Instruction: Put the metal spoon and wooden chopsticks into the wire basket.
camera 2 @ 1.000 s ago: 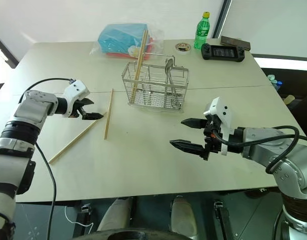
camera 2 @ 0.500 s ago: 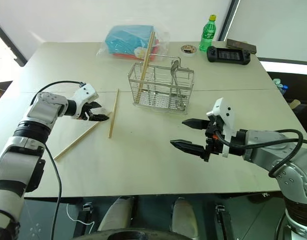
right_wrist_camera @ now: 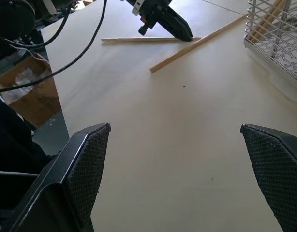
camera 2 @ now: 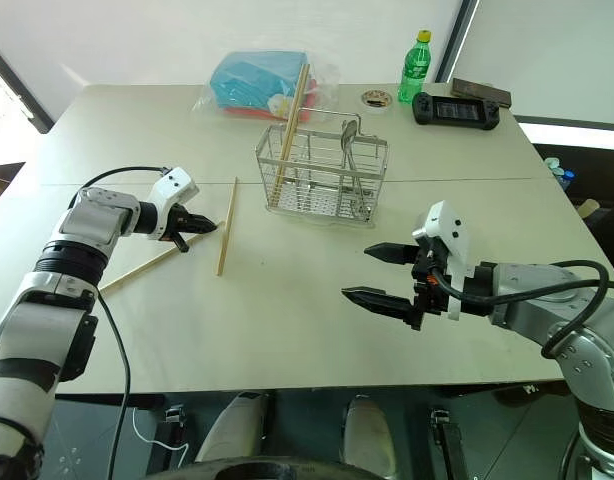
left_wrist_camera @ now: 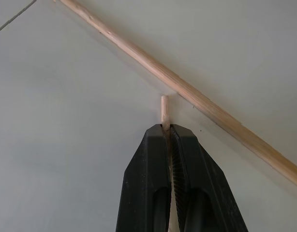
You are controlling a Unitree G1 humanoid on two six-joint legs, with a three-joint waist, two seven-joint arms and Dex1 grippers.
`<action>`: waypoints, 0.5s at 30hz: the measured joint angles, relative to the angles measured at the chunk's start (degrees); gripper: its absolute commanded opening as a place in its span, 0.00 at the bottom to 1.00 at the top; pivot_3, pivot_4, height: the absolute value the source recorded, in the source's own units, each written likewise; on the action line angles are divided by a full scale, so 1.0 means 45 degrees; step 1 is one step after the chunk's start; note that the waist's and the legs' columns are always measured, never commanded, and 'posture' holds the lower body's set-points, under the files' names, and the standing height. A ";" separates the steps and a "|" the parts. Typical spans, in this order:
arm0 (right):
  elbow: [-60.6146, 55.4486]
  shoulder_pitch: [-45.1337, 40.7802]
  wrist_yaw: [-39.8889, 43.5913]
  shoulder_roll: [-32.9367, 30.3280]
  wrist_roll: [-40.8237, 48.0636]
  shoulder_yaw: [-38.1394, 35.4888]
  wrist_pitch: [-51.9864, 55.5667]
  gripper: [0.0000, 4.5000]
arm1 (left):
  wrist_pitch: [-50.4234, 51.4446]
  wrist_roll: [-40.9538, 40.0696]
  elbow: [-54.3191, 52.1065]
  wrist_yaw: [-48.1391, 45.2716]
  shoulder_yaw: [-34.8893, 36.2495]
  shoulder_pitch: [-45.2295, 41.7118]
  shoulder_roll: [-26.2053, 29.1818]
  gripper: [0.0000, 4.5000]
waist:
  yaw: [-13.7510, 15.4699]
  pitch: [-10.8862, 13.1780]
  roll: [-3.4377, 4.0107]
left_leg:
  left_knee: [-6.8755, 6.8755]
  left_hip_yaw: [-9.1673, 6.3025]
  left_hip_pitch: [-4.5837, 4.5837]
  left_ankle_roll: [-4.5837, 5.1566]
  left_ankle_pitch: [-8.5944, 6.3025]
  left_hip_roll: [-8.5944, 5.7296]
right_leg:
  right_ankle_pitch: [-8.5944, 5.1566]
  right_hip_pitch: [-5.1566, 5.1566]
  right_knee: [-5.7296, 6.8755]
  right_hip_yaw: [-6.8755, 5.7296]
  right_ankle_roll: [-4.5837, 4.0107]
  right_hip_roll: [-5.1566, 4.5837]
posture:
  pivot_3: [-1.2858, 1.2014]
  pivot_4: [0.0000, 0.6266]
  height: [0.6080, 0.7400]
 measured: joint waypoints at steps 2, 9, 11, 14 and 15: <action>0.0004 -0.0009 0.0002 0.0000 -0.0002 0.0012 -0.0010 1.00 | 0.0267 -0.0268 0.0256 0.0891 0.0652 -0.0018 0.0016 0.03 | -0.0041 0.0005 -0.0008 | -0.0001 -0.0004 -0.0007 0.0000 0.0000 0.0001 | 0.0001 -0.0016 0.0004 -0.0001 0.0004 0.0001 | 0.52 0.24 0.94; 0.0026 -0.0009 0.0002 -0.0003 -0.0009 0.0015 -0.0040 1.00 | 0.0031 -0.2067 0.0132 0.4415 0.4400 -0.1274 0.0391 0.03 | -0.0206 0.0060 -0.0106 | -0.0004 -0.0035 -0.0049 0.0000 0.0000 -0.0001 | 0.0012 -0.0041 0.0007 -0.0029 0.0039 0.0001 | 0.52 0.24 0.94; 0.0027 0.0005 -0.0010 -0.0002 -0.0006 0.0014 -0.0041 1.00 | 0.0097 -0.3056 -0.0668 0.5112 0.5612 -0.2149 0.0228 0.03 | -0.0182 0.0073 -0.0128 | -0.0003 -0.0037 -0.0055 -0.0001 0.0000 -0.0003 | 0.0013 -0.0039 0.0004 -0.0031 0.0041 0.0000 | 0.52 0.24 0.94; 0.0021 0.0011 -0.0019 -0.0001 0.0000 0.0013 -0.0042 1.00 | -0.0201 -0.4460 -0.2256 0.6004 0.6859 -0.3928 -0.0364 0.03 | -0.0175 0.0083 -0.0146 | 0.0001 -0.0035 -0.0046 -0.0004 -0.0002 -0.0009 | 0.0020 -0.0012 -0.0024 -0.0033 0.0052 -0.0004 | 0.52 0.24 0.94; 0.0023 0.0020 -0.0022 -0.0002 -0.0002 0.0011 -0.0042 1.00 | -0.0396 -0.4650 -0.2531 0.6214 0.6978 -0.4306 -0.0527 0.03 | -0.0203 0.0078 -0.0137 | 0.0000 -0.0031 -0.0034 -0.0005 -0.0003 -0.0011 | 0.0020 0.0000 -0.0027 -0.0030 0.0053 -0.0007 | 0.52 0.24 0.94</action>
